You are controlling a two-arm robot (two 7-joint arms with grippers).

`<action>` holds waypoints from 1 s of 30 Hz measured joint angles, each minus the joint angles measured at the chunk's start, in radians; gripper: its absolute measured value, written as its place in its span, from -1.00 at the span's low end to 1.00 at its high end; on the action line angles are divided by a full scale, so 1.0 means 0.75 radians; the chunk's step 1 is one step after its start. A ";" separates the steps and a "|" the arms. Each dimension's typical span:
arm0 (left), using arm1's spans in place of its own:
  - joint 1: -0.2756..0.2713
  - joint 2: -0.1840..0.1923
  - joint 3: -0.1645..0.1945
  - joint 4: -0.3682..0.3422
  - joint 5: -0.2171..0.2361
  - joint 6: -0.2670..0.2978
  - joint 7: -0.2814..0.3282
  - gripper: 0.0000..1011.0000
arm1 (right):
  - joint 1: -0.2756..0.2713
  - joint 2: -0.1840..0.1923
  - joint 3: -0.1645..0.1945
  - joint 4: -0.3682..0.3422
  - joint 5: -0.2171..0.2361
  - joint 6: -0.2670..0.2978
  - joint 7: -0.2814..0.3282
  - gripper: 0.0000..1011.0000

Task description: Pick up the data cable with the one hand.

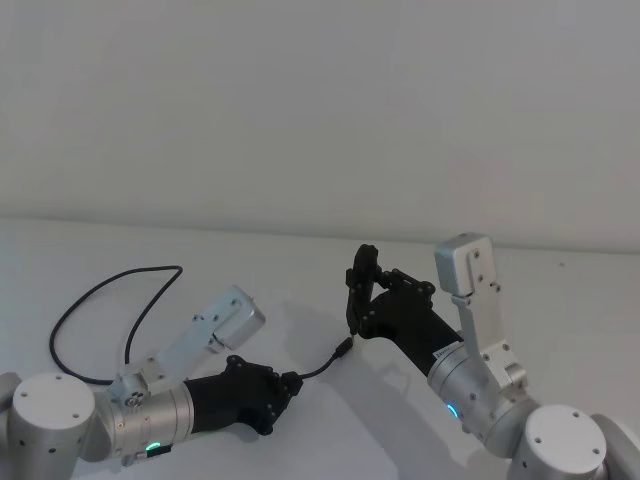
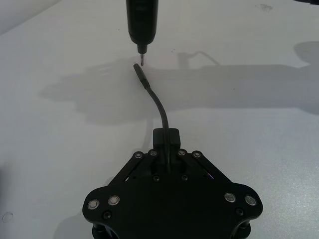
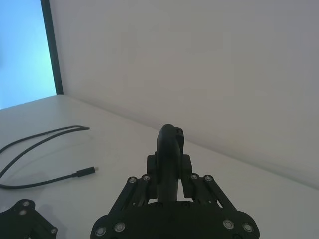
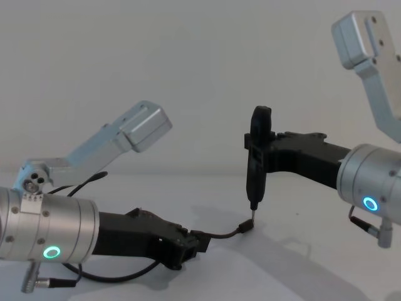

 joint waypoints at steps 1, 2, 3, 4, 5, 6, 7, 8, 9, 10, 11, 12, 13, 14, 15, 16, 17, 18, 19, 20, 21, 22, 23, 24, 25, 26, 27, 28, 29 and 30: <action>0.000 0.000 0.000 0.000 0.000 0.000 0.000 -0.91 | 0.007 -0.004 0.000 0.012 -0.001 -0.005 0.003 -0.46; 0.000 0.000 0.000 0.000 0.000 0.000 0.000 -0.91 | 0.011 -0.006 0.000 0.017 -0.003 -0.008 0.004 -0.46; 0.000 0.000 0.000 0.000 0.000 0.000 0.000 -0.91 | 0.017 -0.009 0.001 0.028 -0.005 -0.013 0.005 -0.46; 0.000 0.000 0.000 0.000 0.000 0.000 0.000 -0.91 | 0.021 -0.012 0.002 0.037 -0.006 -0.015 0.005 -0.46; 0.000 0.000 0.000 0.000 0.000 0.000 0.000 -0.91 | 0.024 -0.013 0.002 0.043 -0.007 -0.018 0.007 -0.46; 0.000 0.000 0.000 0.000 0.000 0.000 0.000 -0.91 | 0.030 -0.017 0.003 0.053 -0.009 -0.022 0.009 -0.46; 0.000 0.000 0.000 0.000 0.000 0.000 0.000 -0.91 | 0.033 -0.018 0.004 0.058 -0.010 -0.025 0.010 -0.46; 0.000 0.000 0.000 0.000 0.000 0.000 0.000 -0.91 | 0.038 -0.021 0.007 0.068 -0.011 -0.028 0.012 -0.46; 0.000 0.000 0.000 0.000 0.000 0.000 0.000 -0.91 | 0.038 -0.021 0.007 0.068 -0.011 -0.028 0.012 -0.46; 0.000 0.000 0.000 0.000 0.000 0.000 0.000 -0.91 | 0.043 -0.024 0.008 0.076 -0.013 -0.032 0.013 -0.46; 0.000 0.000 0.000 0.000 0.000 0.000 0.000 -0.91 | 0.045 -0.025 0.010 0.080 -0.014 -0.034 0.014 -0.46; 0.000 0.000 0.000 0.000 0.000 0.000 0.000 -0.91 | 0.050 -0.027 0.012 0.089 -0.016 -0.037 0.015 -0.46; 0.000 0.000 0.000 0.000 0.000 0.000 0.000 -0.91 | 0.051 -0.028 0.013 0.092 -0.016 -0.038 0.015 -0.46; 0.000 0.000 0.000 0.000 0.000 0.000 0.000 -0.91 | 0.054 -0.029 0.014 0.096 -0.017 -0.039 0.015 -0.46; 0.000 0.000 0.000 0.000 0.000 0.000 0.000 -0.91 | 0.056 -0.030 0.015 0.100 -0.017 -0.040 0.016 -0.46; 0.000 0.000 0.000 0.000 0.000 0.000 0.000 -0.91 | 0.057 -0.031 0.016 0.102 -0.018 -0.041 0.016 -0.46; 0.000 0.000 0.000 0.000 0.000 0.000 0.000 -0.91 | 0.060 -0.033 0.018 0.108 -0.019 -0.044 0.018 -0.46; 0.000 0.000 0.000 0.000 0.000 0.000 0.000 -0.91 | 0.062 -0.034 0.019 0.111 -0.019 -0.045 0.019 -0.46; 0.000 0.000 0.000 0.000 0.000 0.000 0.000 -0.91 | 0.063 -0.034 0.020 0.113 -0.020 -0.046 0.020 -0.46; 0.000 0.000 0.000 0.000 0.000 0.000 0.000 -0.91 | 0.066 -0.036 0.022 0.118 -0.020 -0.047 0.022 -0.46; 0.000 0.000 0.000 0.000 0.000 0.000 0.000 -0.91 | 0.067 -0.036 0.023 0.120 -0.020 -0.047 0.023 -0.46; 0.000 0.000 0.000 0.000 0.000 0.000 0.000 -0.91 | 0.068 -0.037 0.024 0.123 -0.021 -0.047 0.023 -0.46; 0.000 0.000 0.000 0.000 0.000 0.000 0.000 -0.91 | 0.070 -0.039 0.027 0.127 -0.022 -0.048 0.025 -0.46; 0.000 0.000 0.000 0.000 0.000 0.000 0.000 -0.91 | 0.071 -0.040 0.028 0.130 -0.022 -0.049 0.025 -0.46; 0.000 0.000 0.000 0.000 0.000 0.000 0.000 -0.91 | 0.073 -0.041 0.029 0.135 -0.023 -0.049 0.026 -0.46; 0.000 0.000 0.000 0.000 0.000 0.000 0.000 -0.91 | 0.073 -0.041 0.029 0.135 -0.023 -0.049 0.026 -0.46; 0.000 0.000 0.000 0.000 0.000 0.000 0.000 -0.91 | 0.074 -0.042 0.032 0.138 -0.024 -0.050 0.026 -0.46; 0.000 0.000 0.000 0.000 0.000 0.000 0.000 -0.91 | 0.075 -0.043 0.033 0.141 -0.025 -0.051 0.027 -0.46; 0.000 0.000 0.000 0.000 0.000 0.000 0.000 -0.91 | 0.075 -0.043 0.033 0.143 -0.026 -0.052 0.028 -0.46; 0.000 0.000 0.000 0.000 0.000 0.000 0.000 -0.91 | 0.076 -0.044 0.034 0.144 -0.026 -0.052 0.029 -0.46</action>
